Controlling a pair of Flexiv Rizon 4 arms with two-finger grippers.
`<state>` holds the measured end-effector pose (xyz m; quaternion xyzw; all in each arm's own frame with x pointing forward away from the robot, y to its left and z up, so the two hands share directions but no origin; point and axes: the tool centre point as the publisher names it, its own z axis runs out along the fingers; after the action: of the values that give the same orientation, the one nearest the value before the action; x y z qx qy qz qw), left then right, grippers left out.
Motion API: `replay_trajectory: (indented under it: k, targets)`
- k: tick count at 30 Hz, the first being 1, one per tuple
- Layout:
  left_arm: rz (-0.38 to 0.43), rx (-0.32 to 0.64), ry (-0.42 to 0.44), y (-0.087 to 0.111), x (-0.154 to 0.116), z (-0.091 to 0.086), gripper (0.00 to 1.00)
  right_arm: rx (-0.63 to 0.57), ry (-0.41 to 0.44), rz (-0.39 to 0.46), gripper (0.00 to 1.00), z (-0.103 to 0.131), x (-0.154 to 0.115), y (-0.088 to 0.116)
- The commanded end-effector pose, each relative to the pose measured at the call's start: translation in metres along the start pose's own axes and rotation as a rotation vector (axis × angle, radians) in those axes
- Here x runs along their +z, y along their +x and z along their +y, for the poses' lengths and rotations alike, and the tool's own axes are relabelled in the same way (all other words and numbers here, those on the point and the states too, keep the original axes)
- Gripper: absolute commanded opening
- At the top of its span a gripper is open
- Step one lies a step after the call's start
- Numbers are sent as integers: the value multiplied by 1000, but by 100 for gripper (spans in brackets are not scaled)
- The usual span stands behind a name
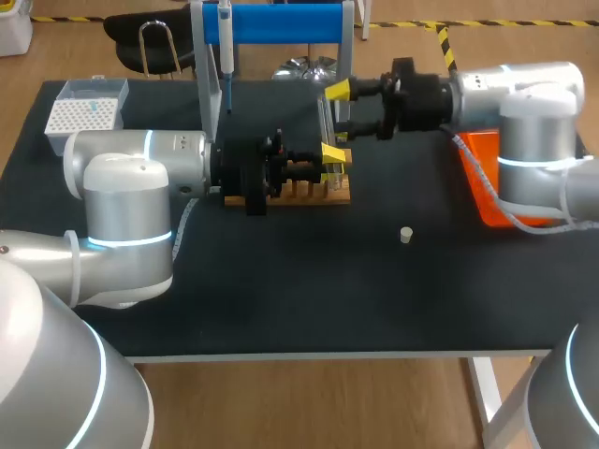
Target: Invert the test tube, pick up the pipette, mount the tip to pipette, aspirate from beaker and dispense into the tube, eject the tip, return the pipette, and cap with the stopper.
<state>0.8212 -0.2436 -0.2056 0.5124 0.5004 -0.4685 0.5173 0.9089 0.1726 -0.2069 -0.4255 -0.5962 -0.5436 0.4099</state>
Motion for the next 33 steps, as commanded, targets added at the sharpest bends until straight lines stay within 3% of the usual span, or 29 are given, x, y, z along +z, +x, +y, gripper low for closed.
replay_trajectory:
  k: [1, 7, 9, 25, 33]
  targets:
    - [-1, 2, 2, 0, 0, 1, 0, -551, -89, -197, 100, -22, -30, 4]
    - [-1, 2, 2, 0, 0, 1, 0, -875, -132, -284, 100, -36, -53, -12]
    - [-1, 2, 2, 0, 0, 1, 0, -1059, -177, -332, 100, -39, -60, -18]
    - [-1, 2, 2, 0, 0, 1, 0, -1059, -177, -332, 100, -39, -60, -18]
    - [-1, 2, 2, 0, 0, 1, 0, -1097, -128, -349, 100, -36, -62, -45]
